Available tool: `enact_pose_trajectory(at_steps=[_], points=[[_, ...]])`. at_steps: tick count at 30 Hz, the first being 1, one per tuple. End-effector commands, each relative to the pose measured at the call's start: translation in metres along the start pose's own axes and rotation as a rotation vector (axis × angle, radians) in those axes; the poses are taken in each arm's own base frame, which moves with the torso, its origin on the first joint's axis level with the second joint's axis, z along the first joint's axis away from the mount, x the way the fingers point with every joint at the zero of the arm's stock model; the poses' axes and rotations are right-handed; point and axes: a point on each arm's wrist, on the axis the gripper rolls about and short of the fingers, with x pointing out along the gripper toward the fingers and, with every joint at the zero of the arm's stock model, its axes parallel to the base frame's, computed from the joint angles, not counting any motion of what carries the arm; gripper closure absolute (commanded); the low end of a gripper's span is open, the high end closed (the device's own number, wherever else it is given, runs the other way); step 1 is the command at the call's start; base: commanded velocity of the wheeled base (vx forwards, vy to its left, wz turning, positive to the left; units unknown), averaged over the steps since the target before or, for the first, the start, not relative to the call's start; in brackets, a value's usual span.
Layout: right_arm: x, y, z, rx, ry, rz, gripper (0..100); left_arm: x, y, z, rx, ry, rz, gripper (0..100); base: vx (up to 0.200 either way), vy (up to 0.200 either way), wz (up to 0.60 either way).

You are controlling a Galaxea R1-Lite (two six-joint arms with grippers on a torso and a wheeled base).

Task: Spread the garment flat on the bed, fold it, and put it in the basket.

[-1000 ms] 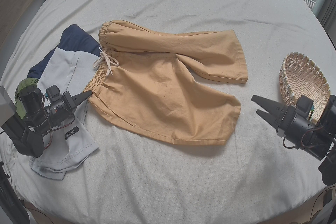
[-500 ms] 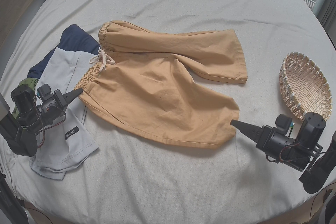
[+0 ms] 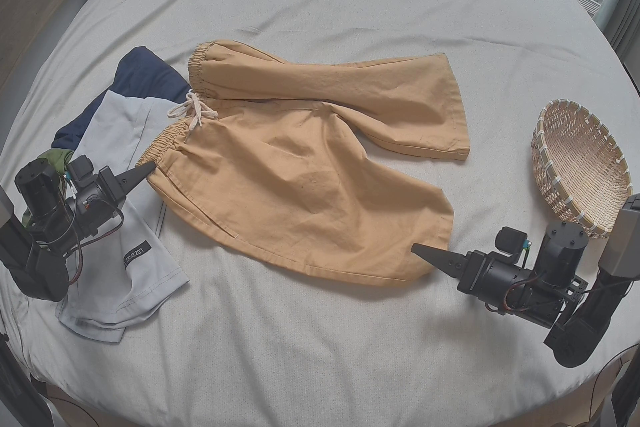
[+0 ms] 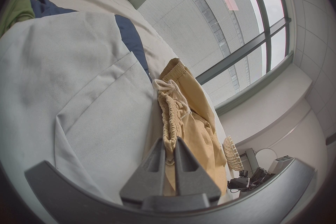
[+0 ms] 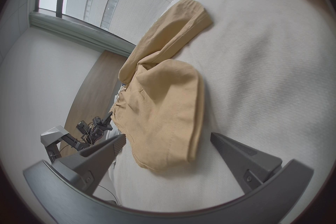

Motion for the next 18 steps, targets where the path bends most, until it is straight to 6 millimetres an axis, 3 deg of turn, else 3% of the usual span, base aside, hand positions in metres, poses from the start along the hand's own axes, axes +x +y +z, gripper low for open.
enact_pose_trajectory(at_steps=[1, 5, 11, 18], points=[[0.018, 0.004, -0.004, -0.019, 0.010, 0.038, 0, -0.001, -0.001, -0.003, -0.003, 0.004, -0.001, 100, 0.000, 0.000, 0.00], [0.018, 0.014, -0.004, -0.030, 0.010, 0.074, 0, -0.002, 0.000, -0.005, -0.005, 0.006, 0.001, 100, 0.000, 0.000, 0.00], [-0.013, 0.041, -0.008, -0.044, 0.031, 0.140, 0, -0.001, -0.001, -0.005, 0.002, 0.001, -0.006, 100, 0.000, 0.000, 0.00], [-0.038, 0.037, -0.016, -0.030, 0.067, 0.097, 0, -0.001, -0.002, -0.004, 0.004, 0.000, -0.009, 100, 0.000, 0.000, 0.00]])
